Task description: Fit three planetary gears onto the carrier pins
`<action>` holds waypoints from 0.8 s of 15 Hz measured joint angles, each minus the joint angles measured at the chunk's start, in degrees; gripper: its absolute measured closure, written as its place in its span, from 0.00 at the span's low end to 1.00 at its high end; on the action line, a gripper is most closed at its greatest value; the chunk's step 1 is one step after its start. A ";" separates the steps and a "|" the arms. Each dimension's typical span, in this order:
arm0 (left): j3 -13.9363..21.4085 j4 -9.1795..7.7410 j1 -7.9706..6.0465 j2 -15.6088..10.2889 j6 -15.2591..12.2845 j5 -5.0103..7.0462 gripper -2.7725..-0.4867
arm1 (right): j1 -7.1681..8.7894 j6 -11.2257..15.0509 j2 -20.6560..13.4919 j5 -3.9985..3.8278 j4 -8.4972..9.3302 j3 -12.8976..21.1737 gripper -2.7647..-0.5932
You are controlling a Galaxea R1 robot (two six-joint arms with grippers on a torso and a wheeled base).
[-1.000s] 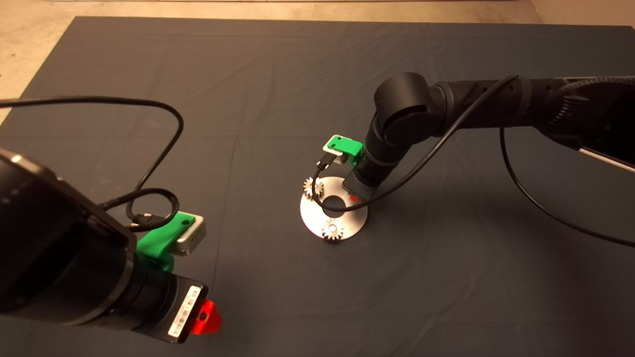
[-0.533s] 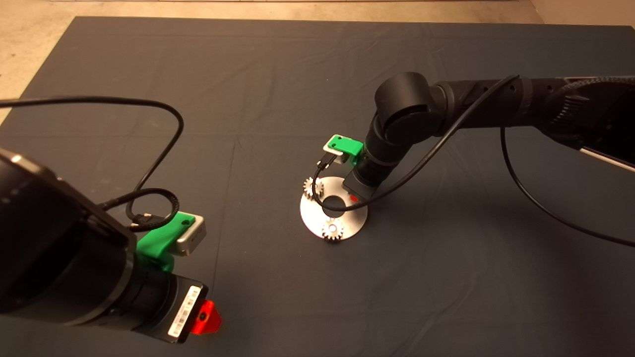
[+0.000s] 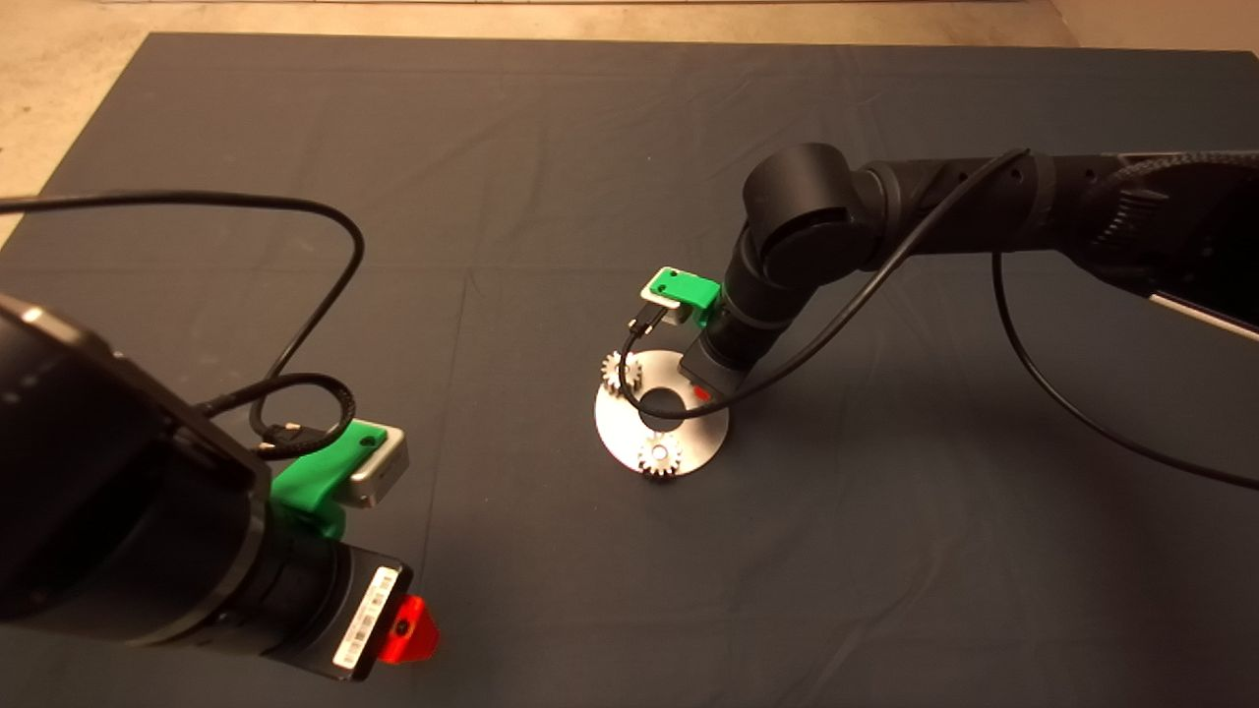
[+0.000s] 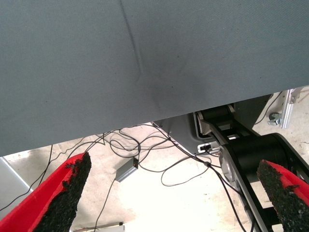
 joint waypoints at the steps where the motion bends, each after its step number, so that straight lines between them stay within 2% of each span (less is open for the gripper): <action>1: 0.00 0.00 0.00 0.00 0.00 0.00 0.13 | 0.00 0.01 0.00 -0.01 0.00 0.00 0.83; 12: 0.00 0.00 0.00 0.00 0.00 0.00 0.13 | 0.00 0.00 0.02 -0.02 -0.01 0.00 0.83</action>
